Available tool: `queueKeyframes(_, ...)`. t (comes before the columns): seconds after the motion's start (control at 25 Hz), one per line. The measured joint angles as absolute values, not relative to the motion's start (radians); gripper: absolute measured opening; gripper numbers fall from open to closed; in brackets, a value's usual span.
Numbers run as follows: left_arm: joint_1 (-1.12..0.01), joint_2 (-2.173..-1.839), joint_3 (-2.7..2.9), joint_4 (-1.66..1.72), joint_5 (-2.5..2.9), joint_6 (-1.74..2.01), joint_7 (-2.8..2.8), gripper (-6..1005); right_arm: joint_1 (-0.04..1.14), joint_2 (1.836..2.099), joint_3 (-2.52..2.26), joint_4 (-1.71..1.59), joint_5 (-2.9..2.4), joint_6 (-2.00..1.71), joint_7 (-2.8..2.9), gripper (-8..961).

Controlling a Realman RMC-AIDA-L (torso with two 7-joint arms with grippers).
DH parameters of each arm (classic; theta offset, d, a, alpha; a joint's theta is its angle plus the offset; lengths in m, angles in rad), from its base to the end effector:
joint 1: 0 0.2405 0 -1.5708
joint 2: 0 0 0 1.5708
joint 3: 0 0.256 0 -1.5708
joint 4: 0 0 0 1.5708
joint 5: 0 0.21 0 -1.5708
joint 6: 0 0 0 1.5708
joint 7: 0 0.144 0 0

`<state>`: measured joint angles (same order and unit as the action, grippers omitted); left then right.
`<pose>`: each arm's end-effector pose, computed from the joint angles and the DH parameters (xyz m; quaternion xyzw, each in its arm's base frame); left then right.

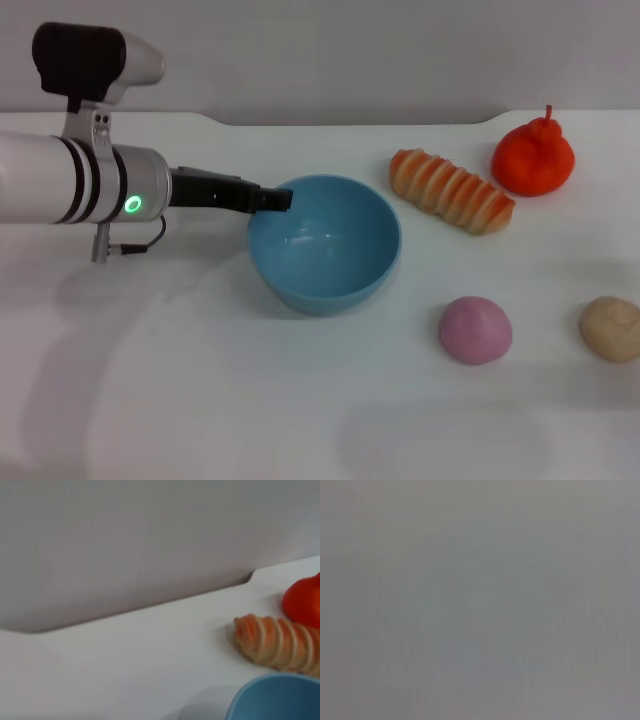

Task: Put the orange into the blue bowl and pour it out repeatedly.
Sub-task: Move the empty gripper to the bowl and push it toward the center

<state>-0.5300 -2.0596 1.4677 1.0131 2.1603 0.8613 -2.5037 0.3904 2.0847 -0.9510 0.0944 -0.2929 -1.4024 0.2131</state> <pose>-0.2114 0.3948 -0.0387 -0.8685 -0.4154 -0.0695 0.2613 0.3748 0.2797 0.0220 -0.6014 0.2615 0.3041 0.6910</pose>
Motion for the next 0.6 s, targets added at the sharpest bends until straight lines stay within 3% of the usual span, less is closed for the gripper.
queueKeyframes(0.6,-0.548,-2.065,1.514,0.903,2.147,0.812,-2.5,786,0.388,2.085,-0.951,0.095,-0.294,-1.392,0.213,732)
